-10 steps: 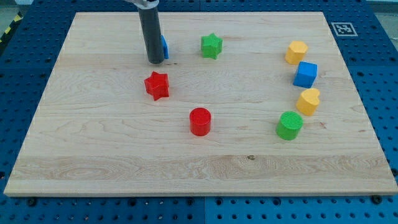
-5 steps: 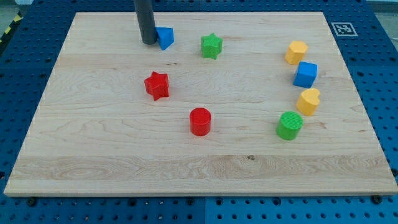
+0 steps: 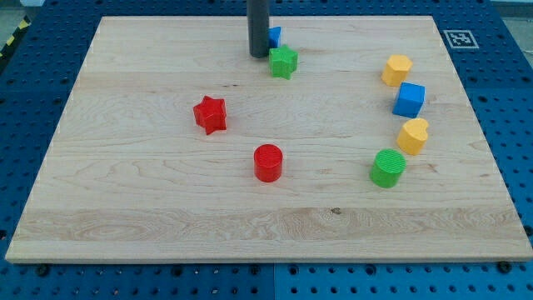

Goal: Place the blue triangle above the yellow hexagon

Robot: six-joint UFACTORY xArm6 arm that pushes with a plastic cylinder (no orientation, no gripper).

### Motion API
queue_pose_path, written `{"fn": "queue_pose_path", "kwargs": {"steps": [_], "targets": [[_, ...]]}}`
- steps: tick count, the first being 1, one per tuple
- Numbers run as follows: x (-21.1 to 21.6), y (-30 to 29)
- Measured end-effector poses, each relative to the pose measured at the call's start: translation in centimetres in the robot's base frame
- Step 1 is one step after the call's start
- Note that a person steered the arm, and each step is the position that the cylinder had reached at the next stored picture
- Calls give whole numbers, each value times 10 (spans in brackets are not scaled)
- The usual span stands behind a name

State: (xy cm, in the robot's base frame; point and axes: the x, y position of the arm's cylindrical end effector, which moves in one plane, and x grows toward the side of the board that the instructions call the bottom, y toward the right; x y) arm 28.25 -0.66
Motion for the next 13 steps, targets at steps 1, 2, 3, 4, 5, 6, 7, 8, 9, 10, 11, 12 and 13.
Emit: {"fn": "queue_pose_path", "kwargs": {"steps": [1, 2, 3, 4, 5, 6, 7, 8, 9, 10, 11, 12, 13], "targets": [[-3, 2], [-21, -5], [-32, -3], [-32, -3], [-34, -3], [-43, -3], [-45, -3], [-45, 8], [-45, 40], [-43, 63], [-21, 66], [-7, 79], [-9, 94]]}}
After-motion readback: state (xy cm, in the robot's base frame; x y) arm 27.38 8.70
